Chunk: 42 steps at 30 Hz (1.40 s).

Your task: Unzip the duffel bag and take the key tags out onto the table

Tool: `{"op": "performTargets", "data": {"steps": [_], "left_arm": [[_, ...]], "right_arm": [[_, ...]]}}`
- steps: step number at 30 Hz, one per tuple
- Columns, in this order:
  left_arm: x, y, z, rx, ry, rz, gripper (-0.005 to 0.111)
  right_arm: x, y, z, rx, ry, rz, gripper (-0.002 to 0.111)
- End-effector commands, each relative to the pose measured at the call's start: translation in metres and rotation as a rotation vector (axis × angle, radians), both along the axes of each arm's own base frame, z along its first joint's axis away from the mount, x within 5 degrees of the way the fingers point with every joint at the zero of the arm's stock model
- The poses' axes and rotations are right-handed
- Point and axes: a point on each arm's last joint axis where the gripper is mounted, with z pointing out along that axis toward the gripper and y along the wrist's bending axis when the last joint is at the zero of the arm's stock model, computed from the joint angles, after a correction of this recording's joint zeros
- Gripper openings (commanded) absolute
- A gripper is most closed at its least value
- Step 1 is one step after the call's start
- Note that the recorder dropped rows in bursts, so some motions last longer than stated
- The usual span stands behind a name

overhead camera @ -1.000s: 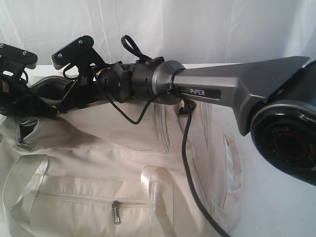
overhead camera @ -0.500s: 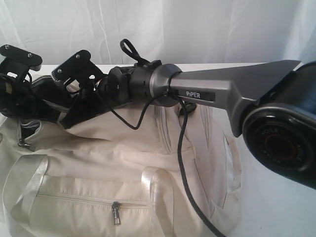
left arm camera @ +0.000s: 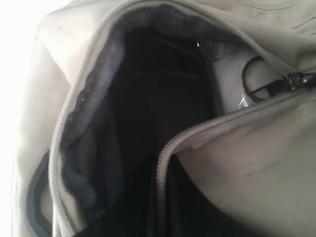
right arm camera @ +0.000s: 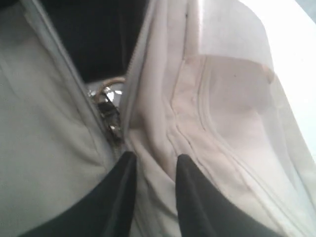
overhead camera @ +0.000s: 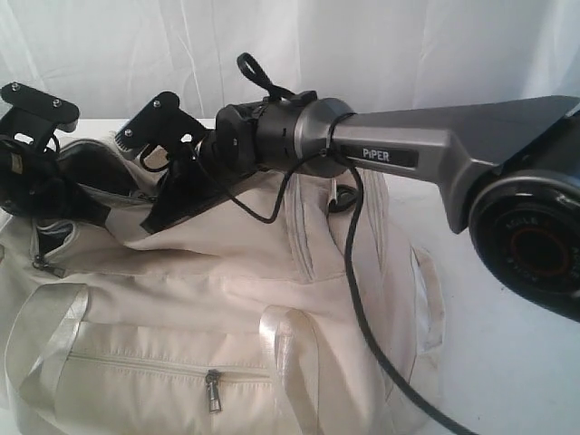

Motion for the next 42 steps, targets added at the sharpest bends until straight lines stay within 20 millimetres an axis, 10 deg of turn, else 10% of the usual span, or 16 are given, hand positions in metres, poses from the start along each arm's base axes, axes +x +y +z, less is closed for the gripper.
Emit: {"op": "performTargets", "data": {"steps": [1,16,30,42], "left_arm": [[-0.002,0.006,0.003,0.083,0.005,-0.019,0.000],[-0.002,0.006,0.005,0.099,-0.013,-0.033,0.000],[-0.002,0.006,0.005,0.099,-0.013,-0.033,0.000],[-0.002,0.006,0.005,0.093,-0.011,-0.029,0.000]], "right_arm": [[0.010,-0.016,-0.003,-0.056,0.049,-0.027,0.027],[-0.011,0.004,0.033,0.128,-0.006,0.075,0.027],[-0.019,0.022,-0.011,0.069,-0.030,0.222,0.039],[-0.006,0.021,0.012,0.147,-0.177,0.118,0.039]]}}
